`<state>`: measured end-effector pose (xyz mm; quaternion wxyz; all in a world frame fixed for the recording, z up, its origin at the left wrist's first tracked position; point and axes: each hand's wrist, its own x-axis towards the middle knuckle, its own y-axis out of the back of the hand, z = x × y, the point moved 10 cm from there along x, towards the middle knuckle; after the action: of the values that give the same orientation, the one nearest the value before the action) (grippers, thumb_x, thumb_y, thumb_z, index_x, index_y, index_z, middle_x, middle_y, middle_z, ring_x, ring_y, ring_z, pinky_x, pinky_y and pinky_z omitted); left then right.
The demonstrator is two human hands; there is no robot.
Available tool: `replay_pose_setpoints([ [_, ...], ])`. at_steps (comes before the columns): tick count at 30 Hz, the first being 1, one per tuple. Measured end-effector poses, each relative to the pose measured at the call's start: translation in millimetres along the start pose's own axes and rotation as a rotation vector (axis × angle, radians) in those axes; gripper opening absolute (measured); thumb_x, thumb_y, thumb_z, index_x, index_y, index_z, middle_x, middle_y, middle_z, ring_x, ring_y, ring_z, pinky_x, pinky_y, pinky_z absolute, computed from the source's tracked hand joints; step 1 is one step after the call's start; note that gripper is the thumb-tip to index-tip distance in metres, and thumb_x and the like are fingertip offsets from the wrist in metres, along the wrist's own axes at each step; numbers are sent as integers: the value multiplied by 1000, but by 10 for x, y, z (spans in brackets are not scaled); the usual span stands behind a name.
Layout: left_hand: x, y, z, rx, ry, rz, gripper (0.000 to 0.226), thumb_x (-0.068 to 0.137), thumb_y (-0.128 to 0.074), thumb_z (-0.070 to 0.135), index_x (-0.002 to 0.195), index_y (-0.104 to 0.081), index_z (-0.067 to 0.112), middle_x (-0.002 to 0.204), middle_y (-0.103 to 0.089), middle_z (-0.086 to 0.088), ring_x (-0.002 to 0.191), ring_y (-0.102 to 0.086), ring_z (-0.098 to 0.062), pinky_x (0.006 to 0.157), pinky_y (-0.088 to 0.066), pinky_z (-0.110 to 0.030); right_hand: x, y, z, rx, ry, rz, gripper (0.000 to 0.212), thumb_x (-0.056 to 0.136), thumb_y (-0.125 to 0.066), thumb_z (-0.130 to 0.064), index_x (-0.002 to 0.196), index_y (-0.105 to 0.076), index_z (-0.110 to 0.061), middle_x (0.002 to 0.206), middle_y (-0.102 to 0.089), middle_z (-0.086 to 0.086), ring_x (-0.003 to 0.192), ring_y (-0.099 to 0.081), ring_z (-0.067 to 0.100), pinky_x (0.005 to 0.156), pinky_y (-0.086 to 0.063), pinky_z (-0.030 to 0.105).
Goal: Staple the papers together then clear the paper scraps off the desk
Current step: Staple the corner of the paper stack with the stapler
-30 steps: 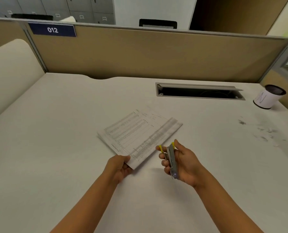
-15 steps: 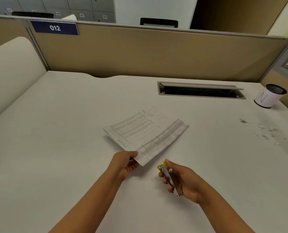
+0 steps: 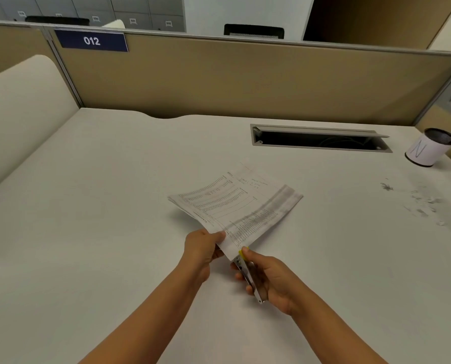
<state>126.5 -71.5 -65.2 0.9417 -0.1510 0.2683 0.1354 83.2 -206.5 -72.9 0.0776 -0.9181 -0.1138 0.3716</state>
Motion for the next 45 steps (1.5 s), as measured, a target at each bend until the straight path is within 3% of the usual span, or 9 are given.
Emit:
replay_pose_setpoints([
  [6, -50, -40, 104, 112, -129, -2, 20, 87, -53, -3, 104, -63, -3, 106, -67, -17, 89, -65, -29, 66, -55, -32, 14, -27, -83, 11, 51, 43, 32, 80, -65, -40, 95, -69, -12, 95, -74, 6, 74, -67, 12, 57, -46, 26],
  [10, -75, -82, 145, 143, -167, -10, 20, 87, -52, -1, 103, -65, -3, 102, -69, -17, 81, -66, -29, 55, -55, -31, 28, -45, -137, 19, 77, 65, 30, 81, -64, -42, 88, -69, -13, 73, -75, -2, 75, -68, 13, 58, -45, 25],
  [12, -69, -76, 153, 162, -167, 5, 18, 87, -52, 0, 99, -66, -3, 99, -69, -17, 76, -65, -27, 58, -53, -32, 40, -62, -144, 51, 84, 57, 29, 81, -63, -41, 87, -69, -13, 69, -74, -3, 77, -68, 14, 59, -45, 26],
  [20, -42, -45, 147, 172, -136, 58, 10, 86, -56, 3, 85, -67, 2, 84, -65, -14, 61, -47, -17, 51, -37, -25, 96, -60, -164, 112, 116, 74, 43, 73, -68, -39, 98, -68, -4, 81, -74, 4, 78, -71, 14, 66, -49, 27],
  [24, -42, -53, 153, 160, -133, 55, 12, 86, -57, 3, 90, -67, -3, 79, -62, -12, 58, -44, -16, 49, -36, -24, 100, -40, -217, 115, 157, 96, 25, 81, -66, -30, 90, -68, -6, 81, -72, 6, 76, -69, 15, 66, -51, 26],
  [31, -50, -123, 199, 144, -131, 32, 10, 86, -57, 2, 88, -66, 2, 83, -64, -13, 64, -48, -19, 54, -38, -25, 85, -19, -301, 173, 200, 132, 20, 85, -63, -24, 91, -69, -6, 75, -71, 8, 63, -61, 14, 59, -51, 22],
  [37, -29, -118, 240, 131, -121, 33, 11, 85, -58, 2, 90, -67, -2, 85, -65, -16, 63, -49, -19, 53, -37, -26, 96, -82, -290, 152, 107, 40, 30, 82, -66, -34, 89, -67, -5, 70, -71, 4, 67, -67, 15, 63, -56, 28],
  [42, -1, -80, 273, 60, -76, 28, 10, 85, -57, -2, 80, -63, 4, 86, -67, -11, 61, -49, -18, 49, -37, -24, 29, 39, -240, 62, 72, -13, 38, 87, -53, -46, 99, -67, -12, 92, -72, 4, 78, -65, 16, 63, -51, 29],
  [45, 5, -79, 290, 16, -40, 17, 9, 84, -57, -2, 80, -62, 3, 84, -67, -10, 61, -52, -18, 47, -39, -22, -24, 256, -244, 58, 78, 85, 38, 85, -53, -51, 91, -63, -15, 80, -68, 1, 63, -55, 13, 53, -42, 24],
])
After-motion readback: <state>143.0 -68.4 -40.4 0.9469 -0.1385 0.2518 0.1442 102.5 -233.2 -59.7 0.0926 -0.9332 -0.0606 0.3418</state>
